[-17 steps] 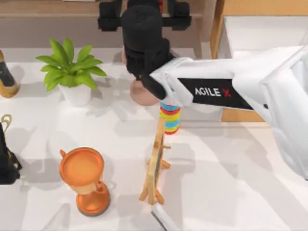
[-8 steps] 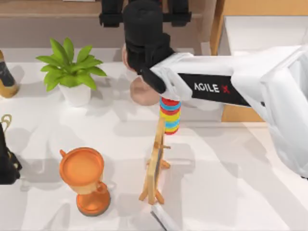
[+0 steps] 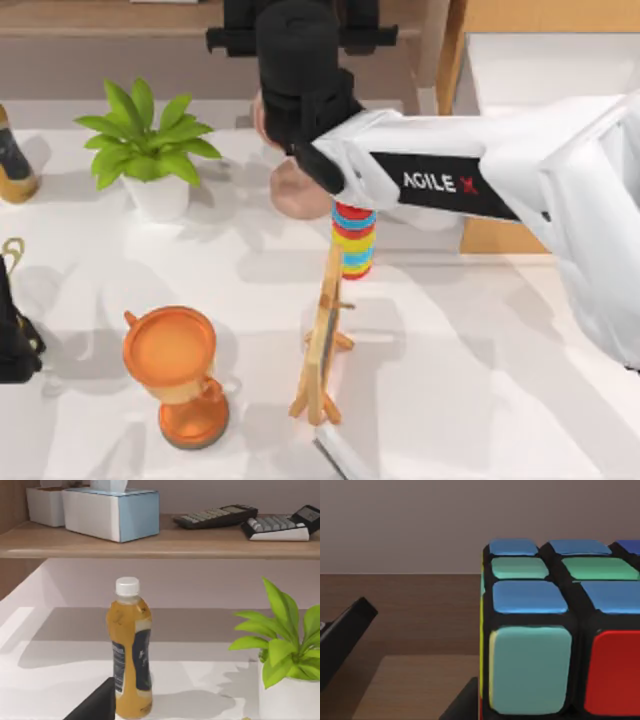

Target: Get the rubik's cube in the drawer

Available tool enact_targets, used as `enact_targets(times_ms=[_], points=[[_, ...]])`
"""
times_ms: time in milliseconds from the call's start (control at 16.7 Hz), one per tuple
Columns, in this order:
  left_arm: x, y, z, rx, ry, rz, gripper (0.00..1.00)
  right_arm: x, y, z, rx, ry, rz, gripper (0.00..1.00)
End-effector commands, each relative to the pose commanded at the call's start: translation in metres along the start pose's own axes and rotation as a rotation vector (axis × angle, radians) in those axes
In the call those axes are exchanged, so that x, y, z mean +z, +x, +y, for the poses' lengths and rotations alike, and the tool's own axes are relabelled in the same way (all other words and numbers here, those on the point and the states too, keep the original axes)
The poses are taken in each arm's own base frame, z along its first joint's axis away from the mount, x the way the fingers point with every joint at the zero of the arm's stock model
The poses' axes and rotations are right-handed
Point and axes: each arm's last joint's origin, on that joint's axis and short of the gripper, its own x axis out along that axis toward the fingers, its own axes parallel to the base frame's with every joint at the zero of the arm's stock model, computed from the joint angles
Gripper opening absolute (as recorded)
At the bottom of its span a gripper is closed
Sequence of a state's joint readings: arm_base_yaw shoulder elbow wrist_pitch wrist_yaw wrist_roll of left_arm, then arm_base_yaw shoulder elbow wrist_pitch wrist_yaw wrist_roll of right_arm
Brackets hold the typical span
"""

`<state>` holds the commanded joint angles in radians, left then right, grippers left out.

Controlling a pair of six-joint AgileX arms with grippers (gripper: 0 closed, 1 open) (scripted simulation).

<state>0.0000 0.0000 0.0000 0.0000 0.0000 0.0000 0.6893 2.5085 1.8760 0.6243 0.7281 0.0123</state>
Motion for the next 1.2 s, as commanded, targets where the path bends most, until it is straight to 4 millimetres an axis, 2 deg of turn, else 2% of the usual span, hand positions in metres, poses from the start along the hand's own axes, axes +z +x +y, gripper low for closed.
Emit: enact_targets(times_ms=[180,240,780,1080,1200], points=[[0.000,0.000,0.000,0.000,0.000,0.000,1.00,0.000,0.000,0.000,0.000,0.000,0.000,0.02],[0.000,0.000,0.000,0.000,0.000,0.000,1.00,0.000,0.000,0.000,0.000,0.000,0.000,0.00],[0.000,0.000,0.000,0.000,0.000,0.000,1.00,0.002,-0.002,0.001,0.002,0.002,-0.001,0.00],[0.000,0.000,0.000,0.000,0.000,0.000,1.00,0.020,-0.019,0.001,0.005,0.003,-0.002,0.00],[0.000,0.000,0.000,0.000,0.000,0.000,1.00,0.021,-0.021,0.002,0.004,0.003,-0.002,0.00]])
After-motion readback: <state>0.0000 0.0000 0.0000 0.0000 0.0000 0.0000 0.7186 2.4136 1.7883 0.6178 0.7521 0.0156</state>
